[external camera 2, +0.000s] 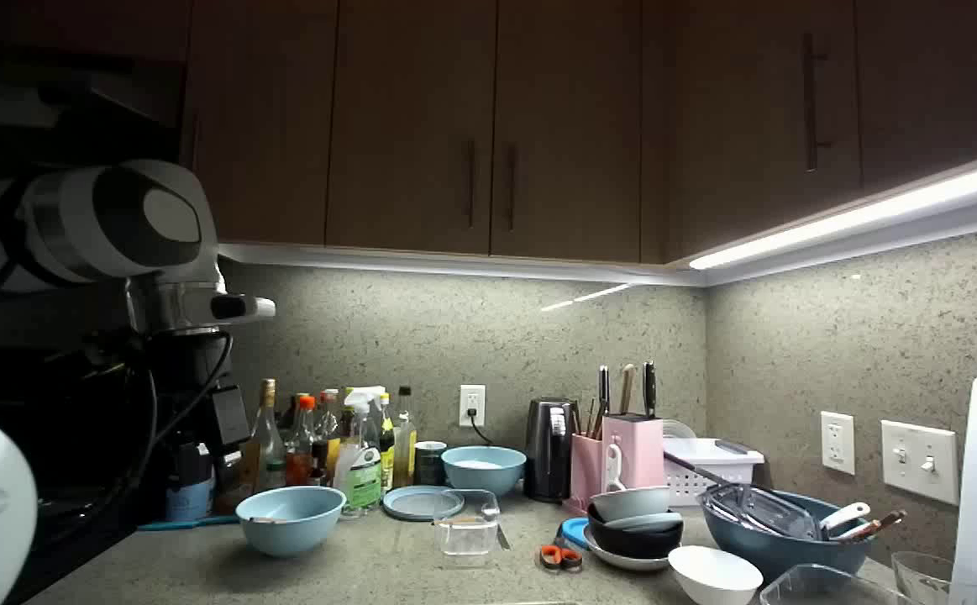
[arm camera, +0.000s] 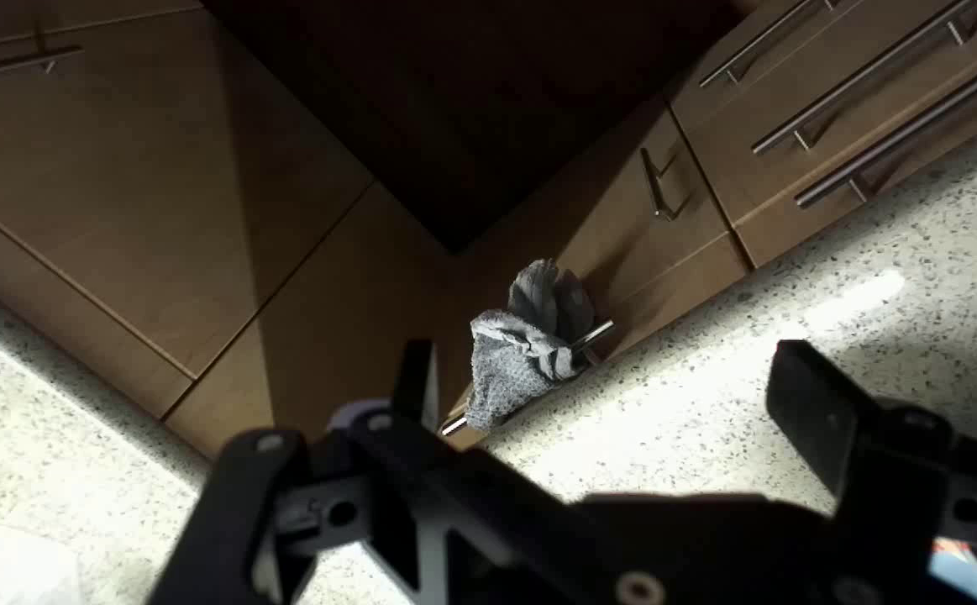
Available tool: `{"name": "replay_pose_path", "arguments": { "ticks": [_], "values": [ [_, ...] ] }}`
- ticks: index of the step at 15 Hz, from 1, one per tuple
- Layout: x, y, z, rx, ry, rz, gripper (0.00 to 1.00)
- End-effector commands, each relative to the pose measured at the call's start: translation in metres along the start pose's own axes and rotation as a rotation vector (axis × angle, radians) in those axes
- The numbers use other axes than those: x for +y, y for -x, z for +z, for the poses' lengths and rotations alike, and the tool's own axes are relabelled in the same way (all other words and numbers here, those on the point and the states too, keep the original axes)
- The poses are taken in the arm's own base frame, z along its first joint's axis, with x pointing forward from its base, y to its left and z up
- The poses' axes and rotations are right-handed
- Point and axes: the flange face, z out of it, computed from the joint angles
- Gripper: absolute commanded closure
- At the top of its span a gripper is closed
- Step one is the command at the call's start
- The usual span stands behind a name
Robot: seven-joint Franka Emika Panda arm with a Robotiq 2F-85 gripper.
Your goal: Use the chopstick to stir in the transparent bowl
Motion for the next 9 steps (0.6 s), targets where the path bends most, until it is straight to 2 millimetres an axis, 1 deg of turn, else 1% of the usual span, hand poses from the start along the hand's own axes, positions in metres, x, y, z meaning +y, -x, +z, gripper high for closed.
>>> {"name": "replay_pose_path", "arguments": {
  "ticks": [1, 5, 6, 7, 9],
  "values": [
    [0.0, 0.0, 0.0, -0.001, 0.001, 0.0, 0.0],
    [0.0, 0.0, 0.0, -0.001, 0.001, 0.0, 0.0],
    [0.001, -0.005, 0.0, 0.003, -0.005, 0.002, 0.0],
    [0.004, -0.015, -0.001, 0.017, -0.009, 0.017, 0.0],
    [0.012, -0.035, -0.008, 0.06, -0.025, 0.053, 0.0]
  ]
}}
